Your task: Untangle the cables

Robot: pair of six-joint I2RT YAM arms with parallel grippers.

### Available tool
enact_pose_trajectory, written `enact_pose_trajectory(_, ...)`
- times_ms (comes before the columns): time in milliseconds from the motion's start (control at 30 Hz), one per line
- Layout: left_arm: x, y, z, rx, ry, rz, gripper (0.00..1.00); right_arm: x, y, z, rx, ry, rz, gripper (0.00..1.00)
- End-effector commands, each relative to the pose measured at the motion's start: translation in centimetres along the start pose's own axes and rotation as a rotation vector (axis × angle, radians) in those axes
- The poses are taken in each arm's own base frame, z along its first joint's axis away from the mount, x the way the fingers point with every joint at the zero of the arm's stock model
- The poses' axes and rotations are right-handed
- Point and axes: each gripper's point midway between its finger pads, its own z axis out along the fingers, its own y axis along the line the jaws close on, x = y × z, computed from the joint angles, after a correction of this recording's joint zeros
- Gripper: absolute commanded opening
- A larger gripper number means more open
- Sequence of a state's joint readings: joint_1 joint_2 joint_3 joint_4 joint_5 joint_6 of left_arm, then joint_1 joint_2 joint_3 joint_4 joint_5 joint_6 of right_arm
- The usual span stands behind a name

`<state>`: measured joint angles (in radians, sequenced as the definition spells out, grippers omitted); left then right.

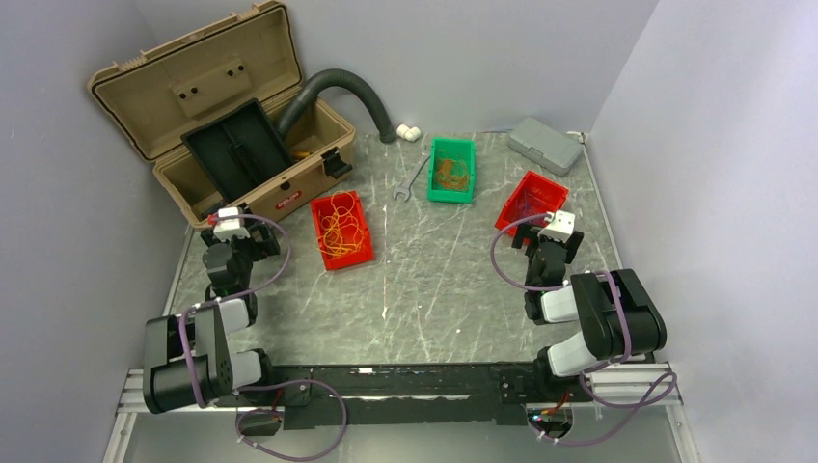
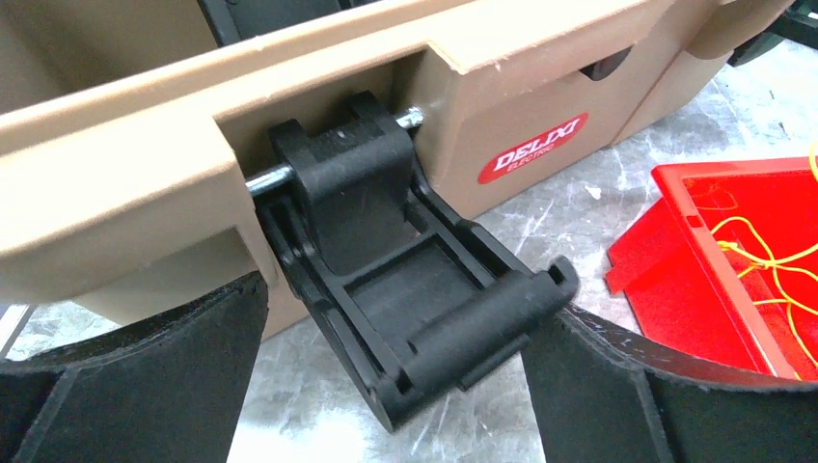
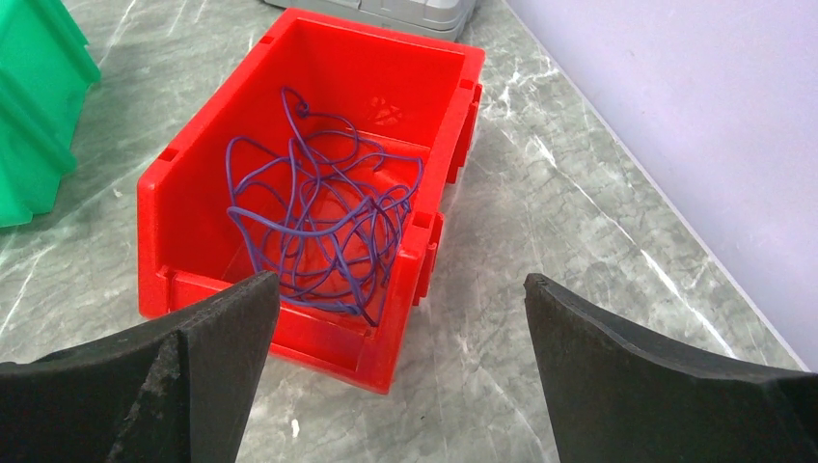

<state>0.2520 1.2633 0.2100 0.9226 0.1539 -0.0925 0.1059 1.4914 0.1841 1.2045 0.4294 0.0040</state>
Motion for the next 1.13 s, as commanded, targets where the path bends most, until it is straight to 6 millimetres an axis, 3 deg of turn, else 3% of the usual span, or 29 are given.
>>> enact_pose_trajectory(0,-2.4,-0.1,-0.6,-0.050,-0.117,0.012,1.00,-1.2,0.2,0.6,0.006,-0.036,0.036,1.00)
enact_pose_trajectory(300,-1.6,-0.7,-1.0,-0.100,-0.140,0.061,0.99,-1.3,0.1,0.6,0.007,-0.038,0.037,1.00)
enact_pose_trajectory(333,-2.2,-0.6,-1.0,-0.107,-0.182,0.062,0.99,-1.3,0.2,0.6,0.006,-0.039,0.037,1.00)
enact_pose_trajectory(500,-1.4,-1.1,-0.3,-0.089,-0.132,0.080,0.99,-1.3,0.2,0.6,0.006,-0.037,0.036,1.00)
enact_pose_trajectory(700,-0.9,-4.1,1.5,0.094,-0.060,0.197,0.99,-1.3,0.2,0.6,0.006,-0.037,0.035,1.00)
enact_pose_trajectory(1100,-0.9,-4.2,1.4,0.094,-0.065,0.198,0.99,-1.3,0.2,0.6,0.005,-0.038,0.037,1.00)
